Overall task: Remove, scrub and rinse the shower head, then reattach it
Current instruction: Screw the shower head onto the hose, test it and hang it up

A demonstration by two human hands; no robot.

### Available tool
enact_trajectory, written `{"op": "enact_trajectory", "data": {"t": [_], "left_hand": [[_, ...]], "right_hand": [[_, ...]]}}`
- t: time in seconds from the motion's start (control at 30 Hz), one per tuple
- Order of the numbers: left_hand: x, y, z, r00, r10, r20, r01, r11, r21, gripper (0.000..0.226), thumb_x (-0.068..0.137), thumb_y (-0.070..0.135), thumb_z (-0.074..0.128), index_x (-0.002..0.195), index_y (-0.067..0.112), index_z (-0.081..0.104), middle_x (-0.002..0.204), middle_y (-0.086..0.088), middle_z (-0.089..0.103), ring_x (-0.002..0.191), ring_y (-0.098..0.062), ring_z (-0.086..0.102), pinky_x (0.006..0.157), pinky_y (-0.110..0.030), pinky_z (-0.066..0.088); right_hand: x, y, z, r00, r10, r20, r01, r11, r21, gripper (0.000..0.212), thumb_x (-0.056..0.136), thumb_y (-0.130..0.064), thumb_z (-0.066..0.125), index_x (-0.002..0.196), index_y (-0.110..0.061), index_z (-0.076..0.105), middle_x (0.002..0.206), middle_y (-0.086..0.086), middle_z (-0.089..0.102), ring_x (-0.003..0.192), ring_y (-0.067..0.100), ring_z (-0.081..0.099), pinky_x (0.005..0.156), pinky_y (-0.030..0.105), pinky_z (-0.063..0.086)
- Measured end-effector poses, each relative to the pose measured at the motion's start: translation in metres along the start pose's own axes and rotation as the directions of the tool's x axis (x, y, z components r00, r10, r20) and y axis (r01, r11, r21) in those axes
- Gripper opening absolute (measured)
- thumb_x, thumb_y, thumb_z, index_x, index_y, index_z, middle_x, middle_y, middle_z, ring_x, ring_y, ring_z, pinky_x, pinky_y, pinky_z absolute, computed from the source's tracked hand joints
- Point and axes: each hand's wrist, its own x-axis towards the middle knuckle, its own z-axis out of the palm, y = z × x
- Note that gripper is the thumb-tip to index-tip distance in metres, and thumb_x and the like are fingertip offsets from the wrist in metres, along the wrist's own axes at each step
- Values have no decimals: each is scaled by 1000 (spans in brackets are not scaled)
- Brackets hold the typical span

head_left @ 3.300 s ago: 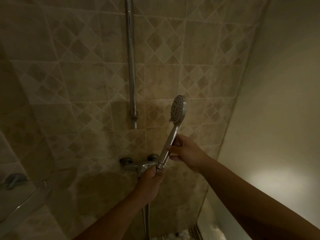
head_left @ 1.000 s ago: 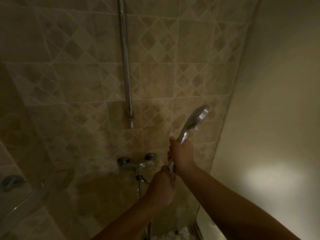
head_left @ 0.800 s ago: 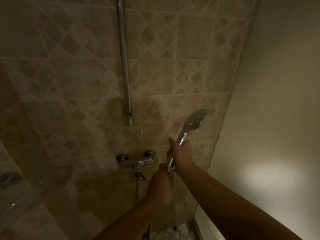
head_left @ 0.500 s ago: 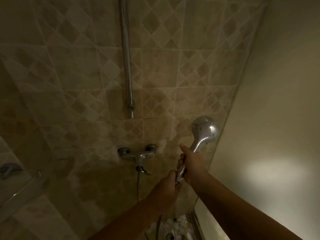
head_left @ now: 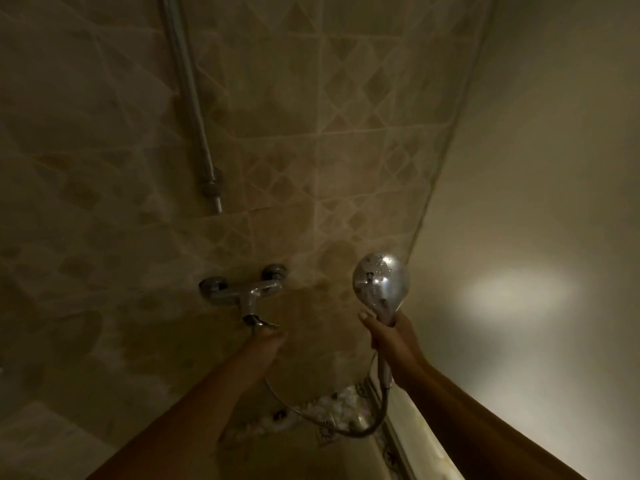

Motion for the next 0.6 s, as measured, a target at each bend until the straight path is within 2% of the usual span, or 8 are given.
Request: {"op": "enact_trajectory", "data": {"t": [0.07,0.1,0.17,0.23,0.3,0.37,0.5,0.6], "left_hand": [[13,1,-10,994,-106,25,109,974,-199,16,100,18,48,90,13,60,80,-6,60,46,-11,63,40,-17,45],[20,0,-15,988,-148,31,151,951,-271,16,99,20,49,89,14,60,81,-5,60,51,-13,64,44,-19,45],[37,-1,-22,979,-205,9,193,905,-380,14,96,26,52,90,16,60,90,-6,61,68,-19,59,60,-27,43],[53,-1,-23,968,-249,-3,219,855,-470,22,94,33,56,103,13,61,108,-10,56,93,-25,58,74,-34,43],[63,2,-21,960,-281,-4,230,792,-566,44,93,36,58,128,10,55,127,-16,53,123,-31,50,92,-40,42],[69,3,-16,961,-277,-13,211,761,-614,49,94,35,57,137,14,49,140,-16,48,130,-32,45,99,-42,39],[81,1,-10,968,-246,-59,147,737,-659,46,96,31,54,138,14,47,140,-15,50,126,-29,49,90,-38,41],[87,-1,-5,964,-243,-105,110,729,-675,46,97,32,53,139,15,46,137,-14,53,121,-27,54,82,-32,43]], "right_hand": [[2,5,-5,998,-13,-55,12,1000,-16,33,82,-32,73,110,-20,63,89,1,70,73,18,67,59,28,55],[3,6,-7,996,-7,-87,5,1000,-26,29,84,-28,72,109,-20,62,91,4,69,75,19,67,60,29,56],[7,6,-12,991,40,-124,-45,998,-40,15,84,-17,70,98,-20,65,88,6,68,70,18,65,58,25,55],[9,8,-18,990,121,-76,-123,992,-27,13,81,-8,70,91,-17,66,82,5,67,66,16,63,55,22,52],[9,11,-23,982,187,-12,-187,982,-34,17,79,-9,74,93,-13,67,82,5,67,68,16,62,60,24,52],[4,17,-26,979,202,4,-202,979,-37,21,76,-15,79,95,-14,69,82,3,69,71,15,62,65,27,52],[-5,21,-27,989,149,-15,-149,989,24,17,68,-28,82,82,-24,73,70,-6,67,63,6,61,58,21,50],[-11,19,-27,994,112,-8,-112,993,39,9,71,-31,81,76,-33,73,64,-11,63,59,4,57,55,22,47]]}}
